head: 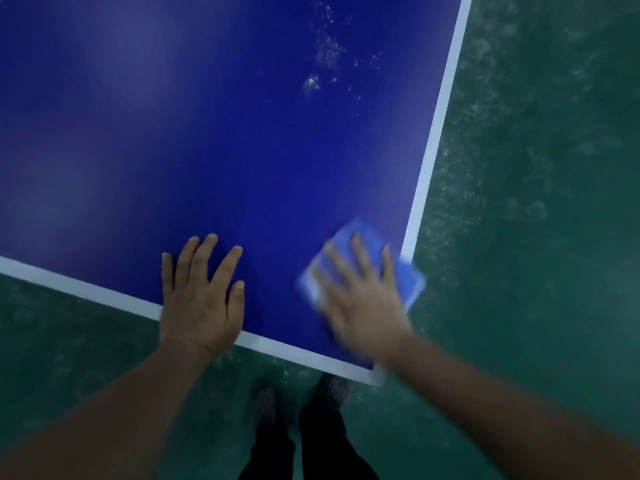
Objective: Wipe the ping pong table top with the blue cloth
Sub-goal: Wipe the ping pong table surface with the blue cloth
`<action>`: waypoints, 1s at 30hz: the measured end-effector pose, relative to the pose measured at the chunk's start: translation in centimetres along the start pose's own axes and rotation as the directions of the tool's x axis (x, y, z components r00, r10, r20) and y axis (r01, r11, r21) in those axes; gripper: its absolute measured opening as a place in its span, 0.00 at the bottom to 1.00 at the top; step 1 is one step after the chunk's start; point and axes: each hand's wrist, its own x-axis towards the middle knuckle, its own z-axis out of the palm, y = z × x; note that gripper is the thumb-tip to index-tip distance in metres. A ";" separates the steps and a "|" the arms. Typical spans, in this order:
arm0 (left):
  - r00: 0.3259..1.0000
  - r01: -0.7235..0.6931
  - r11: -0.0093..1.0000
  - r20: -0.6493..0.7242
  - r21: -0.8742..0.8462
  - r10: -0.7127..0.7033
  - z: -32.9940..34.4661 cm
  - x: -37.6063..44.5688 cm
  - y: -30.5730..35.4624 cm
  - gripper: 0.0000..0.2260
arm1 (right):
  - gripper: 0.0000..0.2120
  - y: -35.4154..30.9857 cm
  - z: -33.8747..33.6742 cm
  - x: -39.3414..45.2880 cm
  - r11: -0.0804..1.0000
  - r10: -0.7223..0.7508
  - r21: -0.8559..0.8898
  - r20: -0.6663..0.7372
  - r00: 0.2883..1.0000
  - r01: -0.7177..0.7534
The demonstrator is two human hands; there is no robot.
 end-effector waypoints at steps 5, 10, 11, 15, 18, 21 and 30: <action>1.000 0.009 1.000 -0.009 -0.016 -0.009 -0.1 -0.1 0.0 0.26 | 0.24 4.2 -0.9 -1.4 0.884 -0.457 -0.013 0.181 0.871 0.467; 1.000 -0.002 1.000 -0.020 -0.028 0.001 -0.2 -0.1 -0.1 0.26 | 0.27 12.5 -4.1 12.6 0.989 0.143 -0.046 0.045 0.989 -0.141; 1.000 -0.007 0.999 -0.023 -0.035 0.006 -0.2 -0.1 0.0 0.26 | 0.26 12.4 -4.3 14.2 0.952 0.306 0.015 0.015 0.952 -0.306; 0.999 -0.020 0.999 -0.030 -0.035 0.019 -0.2 0.0 -0.1 0.25 | 0.26 3.8 -1.5 11.9 0.916 0.398 -0.030 -0.077 0.914 -0.401; 1.000 -0.017 0.999 -0.013 -0.029 0.017 -0.3 -0.1 -0.2 0.26 | 0.24 -1.9 0.8 2.8 0.989 -0.134 -0.058 0.023 0.991 0.135; 1.000 -0.021 1.000 0.002 -0.022 0.021 -0.4 0.0 -0.1 0.26 | 0.24 3.4 -0.8 2.5 0.949 -0.298 -0.069 0.111 0.948 0.306; 1.000 -0.013 0.999 0.025 0.044 0.012 -0.3 0.1 -0.2 0.25 | 0.26 5.2 -2.6 15.2 0.882 0.472 0.008 -0.018 0.882 -0.472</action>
